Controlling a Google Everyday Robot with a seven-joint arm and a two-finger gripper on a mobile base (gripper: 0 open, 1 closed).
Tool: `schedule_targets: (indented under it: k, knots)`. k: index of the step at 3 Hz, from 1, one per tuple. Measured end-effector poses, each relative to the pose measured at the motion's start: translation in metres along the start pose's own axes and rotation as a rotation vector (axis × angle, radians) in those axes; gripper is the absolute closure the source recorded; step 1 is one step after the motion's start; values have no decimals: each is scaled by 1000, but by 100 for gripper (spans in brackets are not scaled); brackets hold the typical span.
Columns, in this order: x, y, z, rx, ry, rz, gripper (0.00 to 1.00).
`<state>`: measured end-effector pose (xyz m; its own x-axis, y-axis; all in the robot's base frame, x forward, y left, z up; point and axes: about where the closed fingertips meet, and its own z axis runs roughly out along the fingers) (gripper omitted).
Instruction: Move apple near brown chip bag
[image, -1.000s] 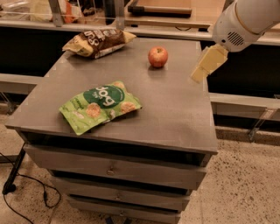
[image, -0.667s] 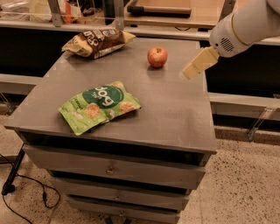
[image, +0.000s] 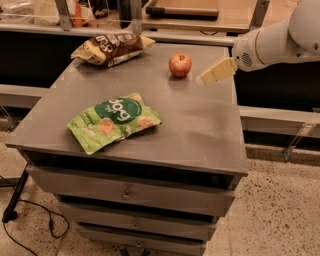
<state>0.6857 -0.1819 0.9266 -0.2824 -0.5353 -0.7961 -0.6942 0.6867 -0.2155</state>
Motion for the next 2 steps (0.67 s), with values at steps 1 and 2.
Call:
schedule_targets:
  k: [1, 2]
  knots:
    - [-1, 1, 1, 0, 0, -1, 0]
    - [-14, 1, 28, -18, -35, -9, 0]
